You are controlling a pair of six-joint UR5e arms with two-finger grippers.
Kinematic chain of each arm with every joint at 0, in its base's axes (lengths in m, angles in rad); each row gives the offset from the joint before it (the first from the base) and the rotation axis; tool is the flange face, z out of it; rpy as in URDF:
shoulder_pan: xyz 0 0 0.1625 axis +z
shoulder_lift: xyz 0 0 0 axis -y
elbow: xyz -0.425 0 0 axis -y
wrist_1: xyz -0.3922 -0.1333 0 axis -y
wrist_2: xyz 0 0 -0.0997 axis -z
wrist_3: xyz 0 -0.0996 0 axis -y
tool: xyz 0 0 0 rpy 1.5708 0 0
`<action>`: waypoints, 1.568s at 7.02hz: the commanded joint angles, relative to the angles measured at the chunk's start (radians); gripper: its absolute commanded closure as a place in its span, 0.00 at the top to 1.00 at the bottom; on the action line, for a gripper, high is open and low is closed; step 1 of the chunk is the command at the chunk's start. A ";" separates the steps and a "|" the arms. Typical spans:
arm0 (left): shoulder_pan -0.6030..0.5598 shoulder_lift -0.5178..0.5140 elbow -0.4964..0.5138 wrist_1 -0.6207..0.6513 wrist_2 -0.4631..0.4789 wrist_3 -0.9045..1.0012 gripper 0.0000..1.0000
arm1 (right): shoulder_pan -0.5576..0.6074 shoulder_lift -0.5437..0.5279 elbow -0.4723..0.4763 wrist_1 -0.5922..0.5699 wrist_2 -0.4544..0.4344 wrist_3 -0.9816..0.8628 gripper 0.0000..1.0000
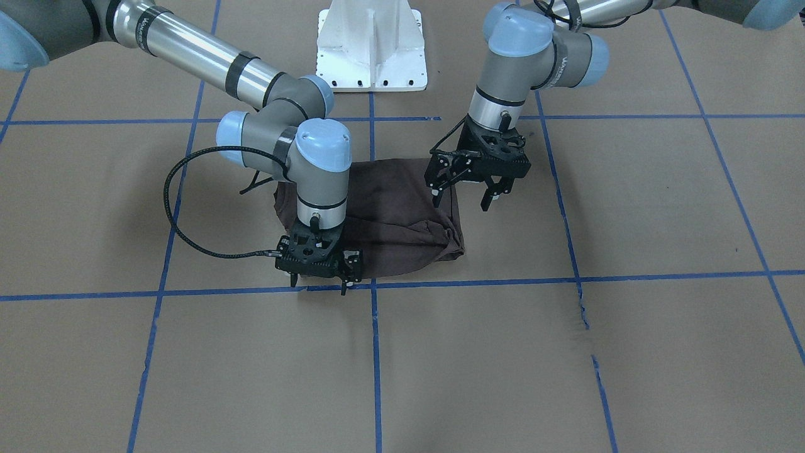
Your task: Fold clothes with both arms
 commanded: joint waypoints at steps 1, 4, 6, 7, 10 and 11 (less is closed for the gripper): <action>0.012 -0.019 0.041 0.013 0.002 -0.007 1.00 | 0.085 0.026 0.004 -0.027 0.138 -0.064 1.00; 0.024 -0.099 0.199 0.009 0.012 -0.021 1.00 | 0.111 -0.059 0.174 -0.075 0.192 -0.086 1.00; 0.027 -0.101 0.204 0.010 0.018 -0.009 1.00 | 0.111 -0.095 0.211 -0.078 0.192 -0.098 1.00; 0.043 -0.099 0.201 0.015 0.018 -0.004 1.00 | 0.111 -0.095 0.213 -0.078 0.192 -0.098 1.00; 0.075 -0.089 0.200 0.017 0.023 -0.004 1.00 | 0.109 -0.093 0.214 -0.078 0.192 -0.098 1.00; 0.092 -0.089 0.204 0.018 0.026 -0.004 1.00 | 0.109 -0.092 0.214 -0.080 0.192 -0.098 1.00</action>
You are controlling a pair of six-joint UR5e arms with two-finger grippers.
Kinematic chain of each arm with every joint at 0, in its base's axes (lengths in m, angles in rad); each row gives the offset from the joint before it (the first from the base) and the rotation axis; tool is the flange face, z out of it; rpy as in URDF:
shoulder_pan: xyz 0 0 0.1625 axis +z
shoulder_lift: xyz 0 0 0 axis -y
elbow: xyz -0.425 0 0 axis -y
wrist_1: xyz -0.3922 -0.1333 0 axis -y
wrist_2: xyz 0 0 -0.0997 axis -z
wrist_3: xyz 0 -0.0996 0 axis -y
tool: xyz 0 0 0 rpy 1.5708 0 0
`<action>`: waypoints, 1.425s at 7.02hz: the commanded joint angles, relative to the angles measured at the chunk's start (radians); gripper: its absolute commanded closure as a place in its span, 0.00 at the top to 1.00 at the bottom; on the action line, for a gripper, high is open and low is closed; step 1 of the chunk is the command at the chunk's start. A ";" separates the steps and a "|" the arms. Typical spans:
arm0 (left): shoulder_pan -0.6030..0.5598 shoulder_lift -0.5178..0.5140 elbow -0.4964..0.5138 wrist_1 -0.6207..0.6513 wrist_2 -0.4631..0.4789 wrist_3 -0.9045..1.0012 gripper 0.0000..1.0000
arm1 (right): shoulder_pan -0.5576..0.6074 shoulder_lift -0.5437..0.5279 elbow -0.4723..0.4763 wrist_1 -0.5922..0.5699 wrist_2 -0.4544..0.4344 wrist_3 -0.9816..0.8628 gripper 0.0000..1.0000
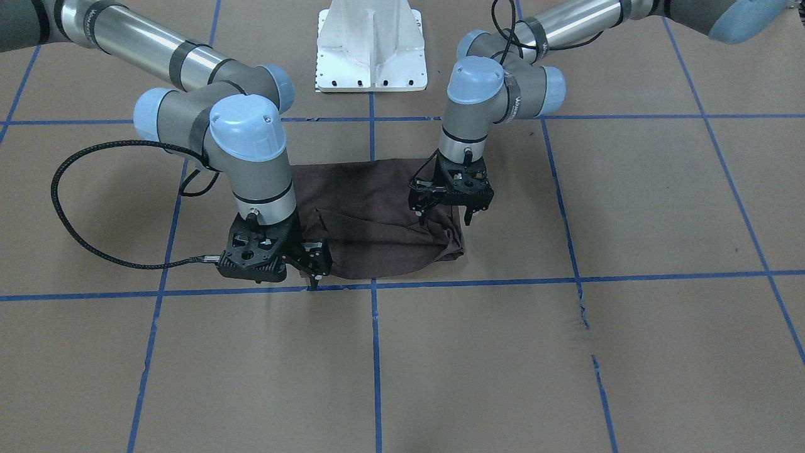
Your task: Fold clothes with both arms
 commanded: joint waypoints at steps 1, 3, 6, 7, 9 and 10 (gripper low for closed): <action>0.021 -0.001 0.007 0.001 0.004 0.000 1.00 | 0.000 0.000 -0.001 -0.001 0.000 0.000 1.00; 0.000 -0.009 0.030 0.001 0.002 0.005 1.00 | 0.000 0.000 -0.001 -0.001 0.000 0.000 1.00; -0.079 -0.096 0.175 -0.003 0.002 0.005 1.00 | 0.000 0.001 -0.001 0.000 0.000 0.000 1.00; -0.100 -0.125 0.244 -0.012 0.002 0.014 1.00 | -0.002 0.003 0.000 0.000 0.000 0.000 1.00; -0.167 -0.144 0.280 -0.015 0.007 0.098 1.00 | -0.011 0.003 0.014 0.000 -0.005 0.005 1.00; -0.213 -0.147 0.271 -0.017 -0.025 0.150 1.00 | -0.040 0.004 0.040 -0.001 -0.006 0.021 1.00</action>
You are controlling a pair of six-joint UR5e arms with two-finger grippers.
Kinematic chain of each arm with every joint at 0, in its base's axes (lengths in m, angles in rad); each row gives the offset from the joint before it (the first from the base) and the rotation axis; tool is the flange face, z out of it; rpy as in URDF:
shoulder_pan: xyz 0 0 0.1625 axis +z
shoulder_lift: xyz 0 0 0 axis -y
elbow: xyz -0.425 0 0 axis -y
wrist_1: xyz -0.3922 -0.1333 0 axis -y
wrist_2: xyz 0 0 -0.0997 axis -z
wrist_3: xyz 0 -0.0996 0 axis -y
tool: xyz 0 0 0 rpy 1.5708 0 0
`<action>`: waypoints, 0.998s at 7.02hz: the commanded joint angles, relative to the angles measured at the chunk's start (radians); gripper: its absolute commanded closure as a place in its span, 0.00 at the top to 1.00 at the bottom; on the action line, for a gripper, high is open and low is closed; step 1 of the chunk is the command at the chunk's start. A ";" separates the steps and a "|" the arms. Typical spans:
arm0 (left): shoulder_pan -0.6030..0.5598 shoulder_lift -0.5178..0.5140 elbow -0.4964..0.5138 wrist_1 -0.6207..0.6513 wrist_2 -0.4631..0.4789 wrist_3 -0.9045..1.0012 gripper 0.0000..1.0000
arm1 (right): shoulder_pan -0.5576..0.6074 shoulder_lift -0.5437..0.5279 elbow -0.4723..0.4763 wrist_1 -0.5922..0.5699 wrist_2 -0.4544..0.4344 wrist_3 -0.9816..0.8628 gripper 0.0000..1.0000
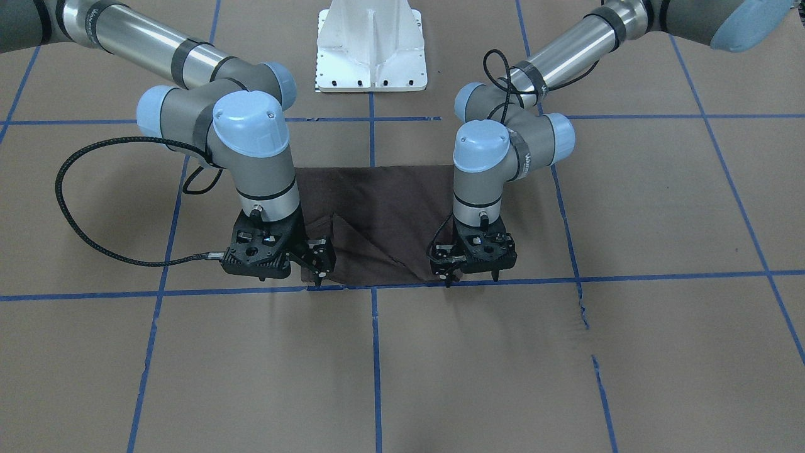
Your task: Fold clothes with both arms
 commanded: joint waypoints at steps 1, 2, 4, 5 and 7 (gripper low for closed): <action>-0.088 -0.005 -0.020 -0.011 -0.120 0.127 1.00 | -0.056 0.009 0.035 -0.007 -0.014 0.040 1.00; -0.102 0.004 -0.053 -0.021 -0.156 0.158 1.00 | -0.107 0.016 0.036 -0.009 -0.071 0.084 1.00; -0.104 0.004 -0.057 -0.024 -0.157 0.158 1.00 | -0.237 0.053 0.036 -0.091 -0.245 0.143 1.00; -0.104 0.003 -0.057 -0.024 -0.158 0.158 1.00 | -0.286 0.088 0.036 -0.139 -0.299 0.234 1.00; -0.105 0.006 -0.057 -0.038 -0.158 0.158 1.00 | -0.339 0.098 0.023 -0.135 -0.338 0.354 0.98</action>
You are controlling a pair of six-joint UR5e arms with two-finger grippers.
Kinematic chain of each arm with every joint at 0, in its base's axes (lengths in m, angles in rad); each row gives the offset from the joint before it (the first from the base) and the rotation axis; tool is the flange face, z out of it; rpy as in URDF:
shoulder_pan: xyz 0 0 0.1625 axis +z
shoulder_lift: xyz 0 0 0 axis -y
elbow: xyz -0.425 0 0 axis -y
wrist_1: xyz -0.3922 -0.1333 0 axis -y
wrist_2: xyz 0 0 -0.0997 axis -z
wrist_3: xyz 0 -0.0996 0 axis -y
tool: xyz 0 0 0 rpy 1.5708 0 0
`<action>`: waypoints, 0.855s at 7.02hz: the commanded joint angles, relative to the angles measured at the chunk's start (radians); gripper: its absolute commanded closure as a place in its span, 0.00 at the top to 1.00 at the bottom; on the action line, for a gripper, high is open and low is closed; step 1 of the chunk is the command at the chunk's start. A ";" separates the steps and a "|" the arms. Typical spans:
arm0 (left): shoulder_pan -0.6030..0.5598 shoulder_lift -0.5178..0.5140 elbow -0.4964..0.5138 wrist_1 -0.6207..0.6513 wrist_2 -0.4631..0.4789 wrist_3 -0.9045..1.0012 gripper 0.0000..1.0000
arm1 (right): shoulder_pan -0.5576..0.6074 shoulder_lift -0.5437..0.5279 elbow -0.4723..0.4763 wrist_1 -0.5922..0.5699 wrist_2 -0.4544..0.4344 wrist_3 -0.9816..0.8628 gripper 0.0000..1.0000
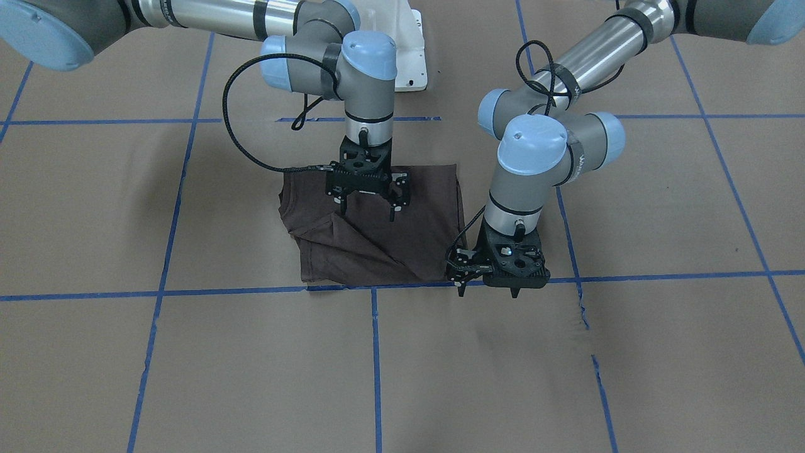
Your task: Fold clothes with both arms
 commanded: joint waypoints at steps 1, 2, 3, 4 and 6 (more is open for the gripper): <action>-0.001 0.001 -0.002 -0.007 -0.001 0.000 1.00 | -0.028 0.003 -0.009 0.019 -0.024 0.060 0.98; -0.001 0.001 0.000 -0.007 -0.001 0.000 1.00 | -0.026 -0.002 -0.011 0.033 -0.018 0.053 0.98; -0.001 0.004 -0.002 -0.007 -0.001 0.000 1.00 | -0.023 -0.006 -0.012 0.033 -0.015 0.028 0.98; -0.001 0.008 -0.002 -0.009 -0.001 0.000 1.00 | -0.017 -0.013 -0.027 0.039 -0.012 0.024 0.98; -0.001 0.009 -0.002 -0.009 -0.001 0.000 1.00 | -0.017 -0.046 -0.032 0.105 -0.001 0.025 0.98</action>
